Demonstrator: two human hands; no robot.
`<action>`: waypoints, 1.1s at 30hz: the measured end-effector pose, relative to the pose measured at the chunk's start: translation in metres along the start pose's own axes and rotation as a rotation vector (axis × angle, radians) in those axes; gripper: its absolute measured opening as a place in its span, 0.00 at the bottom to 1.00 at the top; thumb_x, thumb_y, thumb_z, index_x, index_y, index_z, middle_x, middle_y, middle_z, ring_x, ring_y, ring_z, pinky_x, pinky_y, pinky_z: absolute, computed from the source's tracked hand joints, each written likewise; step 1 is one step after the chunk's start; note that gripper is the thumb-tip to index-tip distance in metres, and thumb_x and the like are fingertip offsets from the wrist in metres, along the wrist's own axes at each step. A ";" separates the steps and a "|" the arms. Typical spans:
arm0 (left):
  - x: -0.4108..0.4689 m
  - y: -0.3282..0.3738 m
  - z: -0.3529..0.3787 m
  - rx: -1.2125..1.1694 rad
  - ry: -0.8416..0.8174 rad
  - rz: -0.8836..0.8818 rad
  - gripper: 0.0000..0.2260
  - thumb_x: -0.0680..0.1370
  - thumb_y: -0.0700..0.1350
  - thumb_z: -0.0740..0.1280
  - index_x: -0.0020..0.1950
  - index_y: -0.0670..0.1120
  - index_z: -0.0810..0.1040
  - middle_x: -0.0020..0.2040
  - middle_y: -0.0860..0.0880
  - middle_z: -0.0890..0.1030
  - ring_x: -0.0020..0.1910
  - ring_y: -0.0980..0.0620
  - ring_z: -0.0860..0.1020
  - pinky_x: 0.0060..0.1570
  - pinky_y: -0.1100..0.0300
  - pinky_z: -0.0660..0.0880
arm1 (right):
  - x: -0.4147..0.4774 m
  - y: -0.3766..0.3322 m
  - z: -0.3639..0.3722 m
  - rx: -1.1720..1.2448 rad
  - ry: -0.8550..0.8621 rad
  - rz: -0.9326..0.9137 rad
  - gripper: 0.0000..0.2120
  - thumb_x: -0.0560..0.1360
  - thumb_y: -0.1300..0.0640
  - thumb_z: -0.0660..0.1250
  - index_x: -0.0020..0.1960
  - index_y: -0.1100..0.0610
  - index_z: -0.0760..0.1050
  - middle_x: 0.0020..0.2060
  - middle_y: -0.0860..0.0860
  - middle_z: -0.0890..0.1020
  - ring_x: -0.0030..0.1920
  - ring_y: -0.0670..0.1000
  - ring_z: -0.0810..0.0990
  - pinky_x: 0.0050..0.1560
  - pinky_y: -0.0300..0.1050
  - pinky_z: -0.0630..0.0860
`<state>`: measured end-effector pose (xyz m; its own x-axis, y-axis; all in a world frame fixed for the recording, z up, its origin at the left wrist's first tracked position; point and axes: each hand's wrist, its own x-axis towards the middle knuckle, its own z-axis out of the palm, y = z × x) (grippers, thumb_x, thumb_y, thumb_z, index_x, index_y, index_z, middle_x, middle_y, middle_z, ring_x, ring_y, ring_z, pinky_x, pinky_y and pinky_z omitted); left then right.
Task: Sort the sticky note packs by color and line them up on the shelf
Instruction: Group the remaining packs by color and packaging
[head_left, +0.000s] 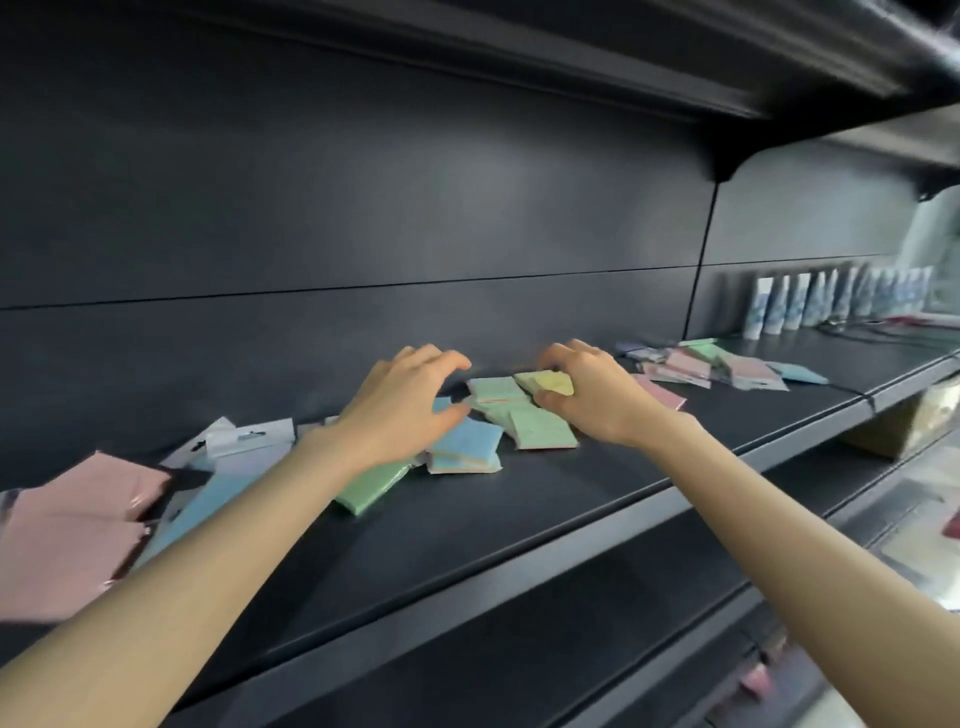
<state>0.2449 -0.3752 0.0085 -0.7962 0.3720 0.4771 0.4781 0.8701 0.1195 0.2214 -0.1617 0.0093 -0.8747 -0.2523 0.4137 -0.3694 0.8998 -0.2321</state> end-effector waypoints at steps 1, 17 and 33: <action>0.008 0.014 0.008 -0.003 -0.002 0.010 0.20 0.78 0.51 0.62 0.69 0.50 0.67 0.65 0.52 0.72 0.64 0.51 0.67 0.59 0.57 0.62 | -0.007 0.017 -0.007 -0.014 0.001 0.010 0.18 0.76 0.53 0.64 0.65 0.56 0.70 0.60 0.55 0.73 0.62 0.58 0.70 0.58 0.49 0.69; 0.145 0.203 0.121 0.007 -0.048 0.071 0.20 0.78 0.54 0.61 0.69 0.53 0.66 0.64 0.52 0.72 0.64 0.50 0.66 0.62 0.54 0.62 | -0.049 0.267 -0.086 -0.046 -0.056 0.127 0.22 0.76 0.52 0.66 0.68 0.55 0.68 0.64 0.53 0.71 0.61 0.55 0.70 0.59 0.49 0.70; 0.318 0.198 0.229 -0.022 -0.217 0.037 0.21 0.77 0.57 0.63 0.68 0.52 0.66 0.63 0.51 0.73 0.63 0.49 0.69 0.60 0.51 0.66 | 0.080 0.418 -0.045 -0.075 -0.144 0.149 0.22 0.76 0.50 0.65 0.68 0.53 0.67 0.63 0.52 0.71 0.62 0.55 0.70 0.57 0.49 0.71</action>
<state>0.0016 -0.0101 -0.0157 -0.8379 0.4668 0.2828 0.5147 0.8482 0.1252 0.0115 0.2108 -0.0150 -0.9557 -0.1579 0.2483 -0.2129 0.9535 -0.2133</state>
